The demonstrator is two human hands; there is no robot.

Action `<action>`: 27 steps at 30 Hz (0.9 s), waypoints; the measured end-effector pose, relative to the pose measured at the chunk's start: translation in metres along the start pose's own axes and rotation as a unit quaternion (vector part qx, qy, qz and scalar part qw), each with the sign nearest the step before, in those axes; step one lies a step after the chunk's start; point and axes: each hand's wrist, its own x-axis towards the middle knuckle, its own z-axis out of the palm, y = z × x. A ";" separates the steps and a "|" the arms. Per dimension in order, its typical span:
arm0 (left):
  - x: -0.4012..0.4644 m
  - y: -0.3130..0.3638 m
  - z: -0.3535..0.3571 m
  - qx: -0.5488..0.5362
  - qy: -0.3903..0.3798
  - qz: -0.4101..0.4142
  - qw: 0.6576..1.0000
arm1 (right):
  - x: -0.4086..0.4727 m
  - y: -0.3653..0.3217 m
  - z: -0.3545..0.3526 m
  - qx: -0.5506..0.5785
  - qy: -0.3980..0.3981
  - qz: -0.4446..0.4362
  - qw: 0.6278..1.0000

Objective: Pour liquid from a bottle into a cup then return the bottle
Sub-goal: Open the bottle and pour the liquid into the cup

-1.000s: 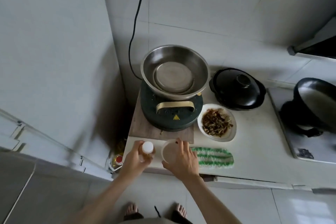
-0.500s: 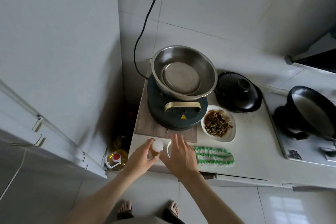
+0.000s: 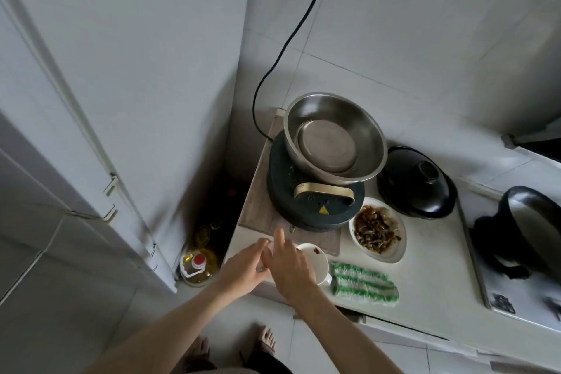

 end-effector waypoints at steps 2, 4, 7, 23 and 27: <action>0.001 0.000 0.002 0.012 -0.005 -0.001 1.000 | 0.001 0.007 0.008 -0.018 0.012 -0.039 0.999; 0.003 -0.002 0.003 0.015 -0.009 -0.004 1.000 | 0.003 0.010 0.009 -0.030 0.011 -0.058 0.998; 0.007 -0.003 0.004 0.025 -0.011 -0.004 1.000 | 0.007 0.013 0.010 -0.028 0.019 -0.063 0.997; 0.007 0.004 -0.011 0.081 -0.049 0.048 0.994 | 0.007 0.057 0.011 0.012 0.095 -0.211 0.973; 0.006 -0.001 -0.007 0.062 -0.056 0.013 0.996 | 0.007 0.037 0.007 0.106 0.063 -0.020 0.992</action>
